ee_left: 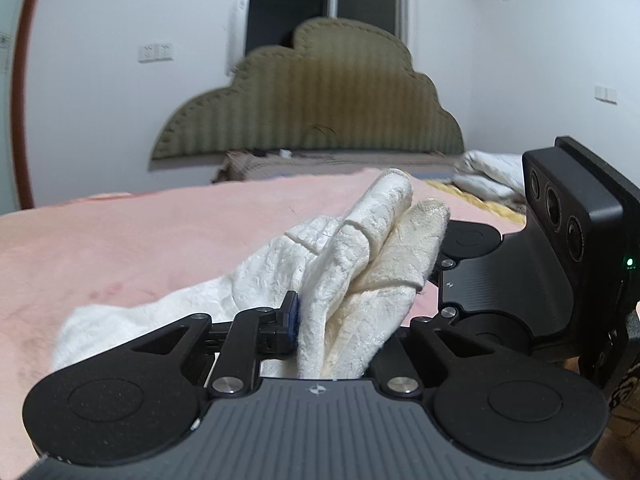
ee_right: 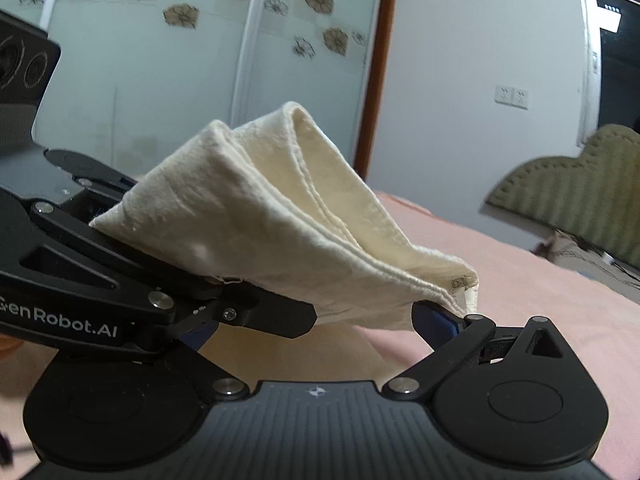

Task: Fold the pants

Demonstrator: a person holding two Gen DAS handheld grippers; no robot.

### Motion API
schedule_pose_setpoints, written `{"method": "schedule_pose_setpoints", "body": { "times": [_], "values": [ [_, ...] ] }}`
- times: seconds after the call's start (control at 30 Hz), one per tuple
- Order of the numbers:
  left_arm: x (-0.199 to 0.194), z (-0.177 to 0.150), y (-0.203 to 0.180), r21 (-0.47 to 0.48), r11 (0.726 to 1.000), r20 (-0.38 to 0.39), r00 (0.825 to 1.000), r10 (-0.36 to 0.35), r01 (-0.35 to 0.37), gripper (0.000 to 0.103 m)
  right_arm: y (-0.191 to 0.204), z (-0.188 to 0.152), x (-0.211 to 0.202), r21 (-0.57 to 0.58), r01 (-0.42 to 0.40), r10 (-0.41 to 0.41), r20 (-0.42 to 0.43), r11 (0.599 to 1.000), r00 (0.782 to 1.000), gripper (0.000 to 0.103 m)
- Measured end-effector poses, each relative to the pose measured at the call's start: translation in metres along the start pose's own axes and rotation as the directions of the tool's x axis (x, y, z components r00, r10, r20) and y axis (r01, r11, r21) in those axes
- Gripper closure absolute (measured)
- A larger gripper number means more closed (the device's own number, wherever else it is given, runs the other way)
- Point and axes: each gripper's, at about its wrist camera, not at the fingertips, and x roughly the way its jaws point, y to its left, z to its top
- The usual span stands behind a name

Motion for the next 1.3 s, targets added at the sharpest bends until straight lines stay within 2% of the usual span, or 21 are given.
{"method": "schedule_pose_setpoints", "body": {
  "times": [0.17, 0.2, 0.33, 0.4, 0.5, 0.57, 0.67, 0.77, 0.83, 0.9, 0.97, 1.0, 1.1, 1.17, 1.23, 1.3],
  "values": [
    [0.012, -0.017, -0.015, 0.039, 0.999, -0.036, 0.999, -0.028, 0.029, 0.089, -0.003, -0.019, -0.009, 0.010, 0.041, -0.041, -0.055, 0.999, 0.998, 0.000],
    [0.017, -0.018, -0.015, 0.047, 0.998, -0.051, 0.998, -0.033, 0.036, 0.083, -0.002, -0.021, -0.009, 0.007, 0.051, -0.051, -0.069, 0.999, 0.996, 0.000],
    [0.030, -0.025, -0.015, 0.057, 0.997, -0.113, 0.992, -0.050, 0.057, 0.077, -0.004, -0.033, -0.014, 0.009, 0.095, -0.093, -0.144, 0.995, 0.985, 0.000],
    [0.036, -0.026, -0.016, 0.086, 0.994, -0.135, 0.990, -0.051, 0.063, 0.070, -0.005, -0.037, -0.022, 0.007, 0.125, -0.122, -0.174, 0.992, 0.977, 0.000],
    [0.037, -0.030, -0.019, 0.123, 0.990, -0.134, 0.989, -0.057, 0.074, 0.056, -0.010, -0.046, -0.043, 0.035, 0.172, -0.161, -0.204, 0.984, 0.966, 0.000],
    [0.031, -0.033, -0.022, 0.131, 0.986, -0.128, 0.988, -0.090, 0.107, 0.054, -0.015, -0.051, -0.059, 0.086, 0.212, -0.189, -0.216, 0.973, 0.958, 0.000],
    [0.025, -0.033, -0.022, 0.150, 0.975, -0.132, 0.981, -0.145, 0.165, 0.045, -0.024, -0.062, -0.085, 0.175, 0.290, -0.247, -0.227, 0.941, 0.942, 0.000],
    [0.005, -0.038, -0.019, 0.132, 0.966, -0.140, 0.969, -0.201, 0.220, 0.038, -0.035, -0.068, -0.106, 0.254, 0.389, -0.329, -0.249, 0.886, 0.911, 0.000],
    [-0.007, -0.037, -0.006, 0.059, 0.965, -0.152, 0.958, -0.242, 0.254, 0.037, -0.039, -0.065, -0.115, 0.320, 0.428, -0.368, -0.234, 0.845, 0.900, 0.000],
    [-0.024, -0.033, 0.013, -0.045, 0.962, -0.137, 0.952, -0.274, 0.270, 0.035, -0.041, -0.058, -0.122, 0.418, 0.412, -0.371, -0.180, 0.810, 0.911, 0.000],
    [-0.037, -0.024, 0.036, -0.119, 0.962, -0.101, 0.961, -0.258, 0.246, 0.032, -0.040, -0.049, -0.119, 0.490, 0.362, -0.349, -0.122, 0.793, 0.929, 0.000],
    [-0.042, -0.022, 0.047, -0.136, 0.967, -0.086, 0.970, -0.227, 0.214, 0.029, -0.036, -0.044, -0.116, 0.502, 0.336, -0.335, -0.096, 0.797, 0.938, 0.000],
    [-0.051, -0.021, 0.070, -0.100, 0.993, -0.089, 0.994, -0.067, 0.059, 0.028, -0.016, -0.034, -0.100, 0.434, 0.290, -0.286, -0.076, 0.853, 0.955, 0.000],
    [-0.053, -0.028, 0.080, -0.071, 0.997, -0.125, 0.992, 0.012, -0.021, 0.028, -0.001, -0.034, -0.086, 0.343, 0.293, -0.267, -0.121, 0.892, 0.956, 0.000],
    [-0.053, -0.037, 0.088, -0.063, 0.998, -0.177, 0.984, 0.019, -0.030, 0.028, 0.012, -0.037, -0.074, 0.264, 0.315, -0.268, -0.199, 0.912, 0.943, 0.000],
    [-0.054, -0.047, 0.090, -0.046, 0.999, -0.221, 0.975, 0.001, -0.012, 0.028, 0.020, -0.046, -0.069, 0.233, 0.325, -0.260, -0.271, 0.916, 0.927, 0.000]
  ]
}}
